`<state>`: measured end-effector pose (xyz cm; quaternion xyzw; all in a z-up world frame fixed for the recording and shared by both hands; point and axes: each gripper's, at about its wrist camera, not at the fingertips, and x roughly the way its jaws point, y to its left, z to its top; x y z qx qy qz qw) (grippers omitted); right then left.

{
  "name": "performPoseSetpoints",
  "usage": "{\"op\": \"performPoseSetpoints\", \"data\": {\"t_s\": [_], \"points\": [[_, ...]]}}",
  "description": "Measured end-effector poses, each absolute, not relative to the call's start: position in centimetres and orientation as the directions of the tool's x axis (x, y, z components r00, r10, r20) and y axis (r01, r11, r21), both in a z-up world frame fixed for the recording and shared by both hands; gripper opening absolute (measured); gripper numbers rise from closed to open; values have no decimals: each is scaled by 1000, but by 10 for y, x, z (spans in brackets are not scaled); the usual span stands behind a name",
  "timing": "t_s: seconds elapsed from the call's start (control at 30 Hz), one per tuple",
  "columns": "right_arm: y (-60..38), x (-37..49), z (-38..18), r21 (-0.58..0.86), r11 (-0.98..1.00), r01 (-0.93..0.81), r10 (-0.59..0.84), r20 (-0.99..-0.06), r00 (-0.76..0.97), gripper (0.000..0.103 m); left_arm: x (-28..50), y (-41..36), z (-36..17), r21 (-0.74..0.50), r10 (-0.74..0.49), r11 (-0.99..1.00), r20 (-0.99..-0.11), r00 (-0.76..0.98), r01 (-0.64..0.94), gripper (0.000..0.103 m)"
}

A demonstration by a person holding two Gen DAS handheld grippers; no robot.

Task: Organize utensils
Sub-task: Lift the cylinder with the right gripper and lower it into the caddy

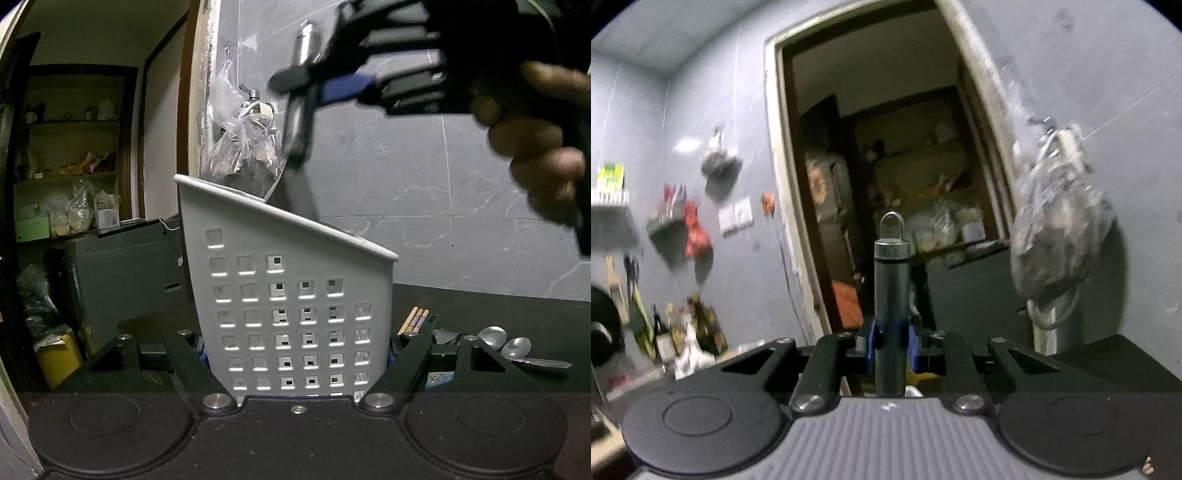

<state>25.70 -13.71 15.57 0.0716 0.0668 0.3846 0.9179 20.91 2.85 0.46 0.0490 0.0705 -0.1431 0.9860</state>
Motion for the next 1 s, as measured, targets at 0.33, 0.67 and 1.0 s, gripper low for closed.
{"op": "performPoseSetpoints", "data": {"t_s": [0.33,0.67,1.0], "points": [[-103,257,109,53,703,-709,702,-216,679,20,207,28,3,79,-272,955,-149,951,285,77],[-97,263,81,53,707,-705,682,-315,660,20,207,27,3,84,-272,954,-148,951,286,77],[-101,258,85,47,708,-705,684,-293,668,41,208,27,3,79,-274,955,-148,950,287,77]]}}
